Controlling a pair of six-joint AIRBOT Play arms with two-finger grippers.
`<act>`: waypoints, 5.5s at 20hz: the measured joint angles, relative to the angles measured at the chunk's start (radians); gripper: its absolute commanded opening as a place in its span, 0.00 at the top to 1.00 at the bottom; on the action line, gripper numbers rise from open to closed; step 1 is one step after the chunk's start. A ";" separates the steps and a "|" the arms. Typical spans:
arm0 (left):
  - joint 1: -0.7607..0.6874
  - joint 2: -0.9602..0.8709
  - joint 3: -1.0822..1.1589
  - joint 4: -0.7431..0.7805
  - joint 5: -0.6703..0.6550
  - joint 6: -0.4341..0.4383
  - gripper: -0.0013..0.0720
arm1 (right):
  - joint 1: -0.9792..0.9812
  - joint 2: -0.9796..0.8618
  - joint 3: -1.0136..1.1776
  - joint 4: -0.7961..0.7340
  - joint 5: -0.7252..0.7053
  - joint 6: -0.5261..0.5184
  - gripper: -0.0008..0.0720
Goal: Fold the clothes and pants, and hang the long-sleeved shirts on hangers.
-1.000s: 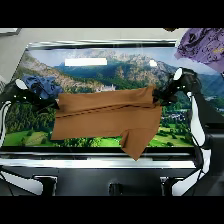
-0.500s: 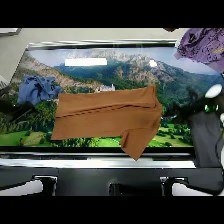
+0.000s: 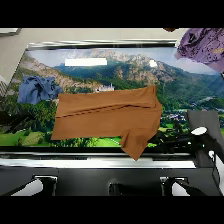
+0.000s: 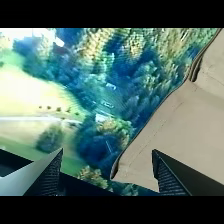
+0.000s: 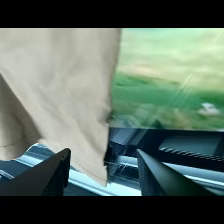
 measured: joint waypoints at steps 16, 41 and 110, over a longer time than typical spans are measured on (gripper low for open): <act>0.002 0.006 -0.008 -0.007 0.008 -0.014 0.12 | -0.001 -0.092 -0.061 0.140 -0.104 -0.075 0.63; 0.096 -0.073 -0.340 -0.369 0.019 0.309 0.14 | 0.001 -0.107 -0.061 0.153 -0.117 -0.105 0.95; -0.262 -0.340 0.117 -0.168 0.309 0.188 0.41 | 0.209 -0.397 0.746 -0.243 -0.215 0.082 0.50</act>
